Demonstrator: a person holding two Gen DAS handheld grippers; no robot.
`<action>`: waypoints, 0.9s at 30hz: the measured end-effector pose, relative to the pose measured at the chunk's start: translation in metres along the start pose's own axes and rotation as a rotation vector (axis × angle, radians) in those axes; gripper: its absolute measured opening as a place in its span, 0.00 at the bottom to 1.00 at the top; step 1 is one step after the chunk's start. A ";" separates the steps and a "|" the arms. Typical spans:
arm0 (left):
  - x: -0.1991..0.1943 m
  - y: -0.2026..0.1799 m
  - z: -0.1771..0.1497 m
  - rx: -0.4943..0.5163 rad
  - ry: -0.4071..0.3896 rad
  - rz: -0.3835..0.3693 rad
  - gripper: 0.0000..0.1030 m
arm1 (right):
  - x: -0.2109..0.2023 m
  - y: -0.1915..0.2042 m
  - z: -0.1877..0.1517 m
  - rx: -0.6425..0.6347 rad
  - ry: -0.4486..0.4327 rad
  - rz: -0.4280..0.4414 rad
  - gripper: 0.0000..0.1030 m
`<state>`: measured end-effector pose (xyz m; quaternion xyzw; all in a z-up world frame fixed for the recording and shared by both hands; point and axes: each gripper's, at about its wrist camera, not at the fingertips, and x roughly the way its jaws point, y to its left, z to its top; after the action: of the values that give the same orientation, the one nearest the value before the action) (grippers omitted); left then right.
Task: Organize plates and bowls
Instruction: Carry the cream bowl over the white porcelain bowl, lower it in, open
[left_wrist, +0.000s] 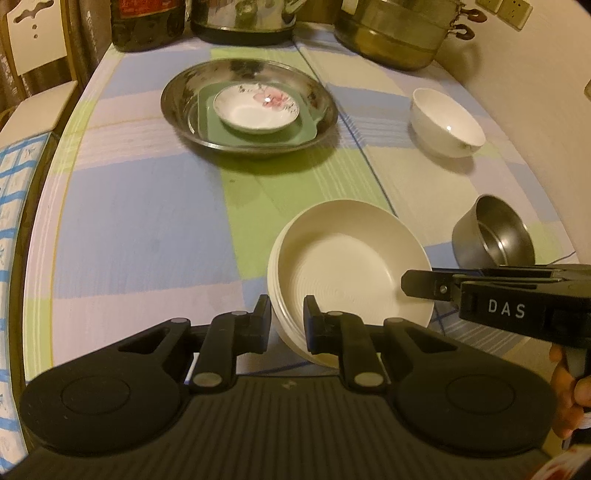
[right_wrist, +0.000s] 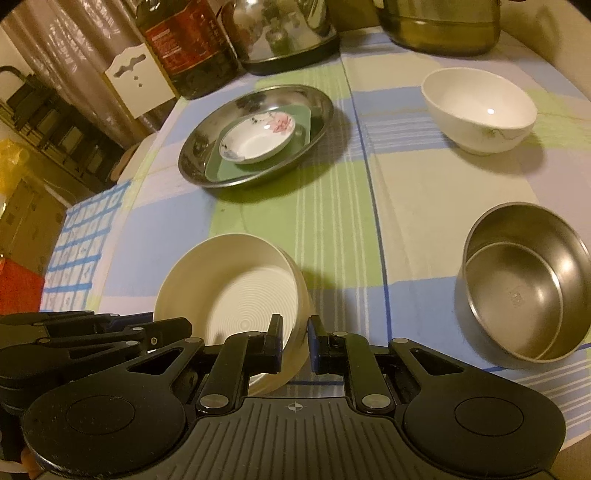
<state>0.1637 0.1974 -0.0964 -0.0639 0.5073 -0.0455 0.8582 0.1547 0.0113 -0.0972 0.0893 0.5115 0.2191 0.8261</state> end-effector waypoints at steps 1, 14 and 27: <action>-0.001 -0.002 0.003 0.002 -0.005 0.000 0.16 | -0.002 -0.001 0.002 0.002 -0.004 0.002 0.14; -0.004 -0.062 0.063 0.037 -0.099 -0.018 0.15 | -0.041 -0.044 0.057 0.014 -0.074 0.005 0.14; 0.036 -0.142 0.138 0.098 -0.162 -0.054 0.15 | -0.079 -0.132 0.128 0.053 -0.141 -0.039 0.14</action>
<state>0.2997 0.0604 -0.0393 -0.0390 0.4314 -0.0880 0.8970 0.2737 -0.1314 -0.0239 0.1165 0.4592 0.1824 0.8616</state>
